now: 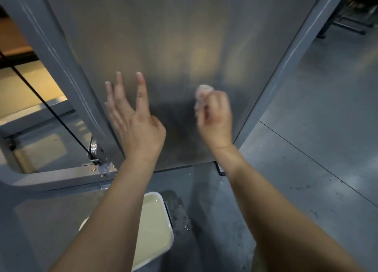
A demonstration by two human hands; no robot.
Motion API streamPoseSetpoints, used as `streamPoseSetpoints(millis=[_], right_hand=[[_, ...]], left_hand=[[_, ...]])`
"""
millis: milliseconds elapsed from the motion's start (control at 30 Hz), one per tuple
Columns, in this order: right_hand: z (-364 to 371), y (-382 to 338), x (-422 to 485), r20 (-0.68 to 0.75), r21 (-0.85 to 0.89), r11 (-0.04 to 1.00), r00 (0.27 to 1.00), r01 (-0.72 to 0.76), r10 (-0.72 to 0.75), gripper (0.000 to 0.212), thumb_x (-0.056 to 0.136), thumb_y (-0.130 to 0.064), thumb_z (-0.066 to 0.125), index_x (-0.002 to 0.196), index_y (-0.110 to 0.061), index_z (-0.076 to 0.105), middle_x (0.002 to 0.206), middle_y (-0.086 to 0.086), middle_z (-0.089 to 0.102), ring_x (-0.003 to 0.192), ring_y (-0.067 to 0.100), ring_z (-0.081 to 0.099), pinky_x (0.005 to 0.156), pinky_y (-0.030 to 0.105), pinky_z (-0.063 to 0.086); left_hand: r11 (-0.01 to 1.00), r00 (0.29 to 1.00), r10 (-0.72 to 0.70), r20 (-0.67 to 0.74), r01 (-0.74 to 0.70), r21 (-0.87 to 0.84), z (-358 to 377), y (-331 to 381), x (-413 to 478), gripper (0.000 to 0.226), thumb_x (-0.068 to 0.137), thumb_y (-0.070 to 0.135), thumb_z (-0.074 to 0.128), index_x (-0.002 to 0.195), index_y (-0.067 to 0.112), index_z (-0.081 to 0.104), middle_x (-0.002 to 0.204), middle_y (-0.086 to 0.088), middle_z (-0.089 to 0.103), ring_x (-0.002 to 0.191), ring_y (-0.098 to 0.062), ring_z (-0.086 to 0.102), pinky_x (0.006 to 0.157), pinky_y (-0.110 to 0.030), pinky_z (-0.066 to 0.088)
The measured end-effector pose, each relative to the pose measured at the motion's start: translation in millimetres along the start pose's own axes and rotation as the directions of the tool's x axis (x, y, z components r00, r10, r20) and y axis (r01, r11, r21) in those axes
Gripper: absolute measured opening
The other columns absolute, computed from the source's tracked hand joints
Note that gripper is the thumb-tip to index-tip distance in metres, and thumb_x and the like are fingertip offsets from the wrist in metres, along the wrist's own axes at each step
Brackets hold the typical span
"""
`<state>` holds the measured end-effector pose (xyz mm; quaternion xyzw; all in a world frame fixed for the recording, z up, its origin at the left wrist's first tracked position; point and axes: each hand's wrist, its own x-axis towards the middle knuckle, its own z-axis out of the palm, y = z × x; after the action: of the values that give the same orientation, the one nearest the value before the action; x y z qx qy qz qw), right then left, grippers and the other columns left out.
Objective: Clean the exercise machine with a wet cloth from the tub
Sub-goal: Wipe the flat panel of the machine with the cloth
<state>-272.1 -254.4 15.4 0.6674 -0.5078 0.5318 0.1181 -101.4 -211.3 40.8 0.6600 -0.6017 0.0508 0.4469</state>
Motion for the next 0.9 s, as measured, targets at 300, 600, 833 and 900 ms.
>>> streamPoseSetpoints(millis=[300, 600, 833, 900], right_hand=[[27.2, -52.8, 1.7, 0.105, 0.102, 0.993, 0.992, 0.065, -0.075, 0.027, 0.089, 0.009, 0.052, 0.108, 0.001, 0.07, 0.106, 0.015, 0.065, 0.091, 0.034, 0.061, 0.086, 0.041, 0.053], [5.2, -35.4, 24.3, -0.116, -0.01, 0.996, 0.989, -0.09, 0.088, 0.017, 0.093, 0.005, 0.052, 0.101, 0.002, 0.067, 0.103, 0.015, 0.063, 0.088, 0.034, 0.061, 0.079, 0.048, 0.054], [-6.1, -29.9, 38.1, 0.108, -0.046, 0.959, 0.956, 0.278, -0.272, 0.028, 0.094, 0.003, 0.054, 0.116, -0.006, 0.07, 0.1, 0.014, 0.063, 0.083, 0.038, 0.06, 0.071, 0.045, 0.055], [-13.7, -26.4, 60.9, -0.055, -0.065, 0.978, 0.978, 0.199, -0.203, 0.025, 0.091, 0.01, 0.057, 0.112, 0.003, 0.07, 0.098, 0.017, 0.063, 0.081, 0.039, 0.061, 0.076, 0.045, 0.054]], left_hand=[[0.998, 0.994, 0.066, 0.092, -0.065, -0.012, -8.5, -13.7, 4.0, 0.101, 0.075, -0.016, 0.043, 0.163, 0.028, 0.021, 0.172, -0.011, -0.002, 0.158, -0.034, -0.005, 0.126, -0.056, 0.015], [0.999, 0.987, 0.032, 0.159, -0.03, -0.017, -18.2, -13.7, 3.8, 0.1, 0.079, -0.012, 0.05, 0.163, 0.034, 0.019, 0.172, 0.0, -0.008, 0.158, -0.025, -0.008, 0.122, -0.056, 0.027], [0.998, 0.992, 0.038, 0.123, -0.031, -0.058, -28.4, -10.6, 5.9, 0.082, 0.081, -0.011, 0.051, 0.155, 0.023, 0.042, 0.171, -0.005, 0.007, 0.157, -0.029, 0.004, 0.123, -0.054, 0.024], [0.998, 0.995, 0.038, 0.096, -0.033, -0.056, -30.0, -9.7, 7.9, 0.08, 0.081, -0.01, 0.052, 0.154, 0.022, 0.043, 0.171, -0.005, 0.009, 0.157, -0.029, 0.005, 0.123, -0.054, 0.025]])
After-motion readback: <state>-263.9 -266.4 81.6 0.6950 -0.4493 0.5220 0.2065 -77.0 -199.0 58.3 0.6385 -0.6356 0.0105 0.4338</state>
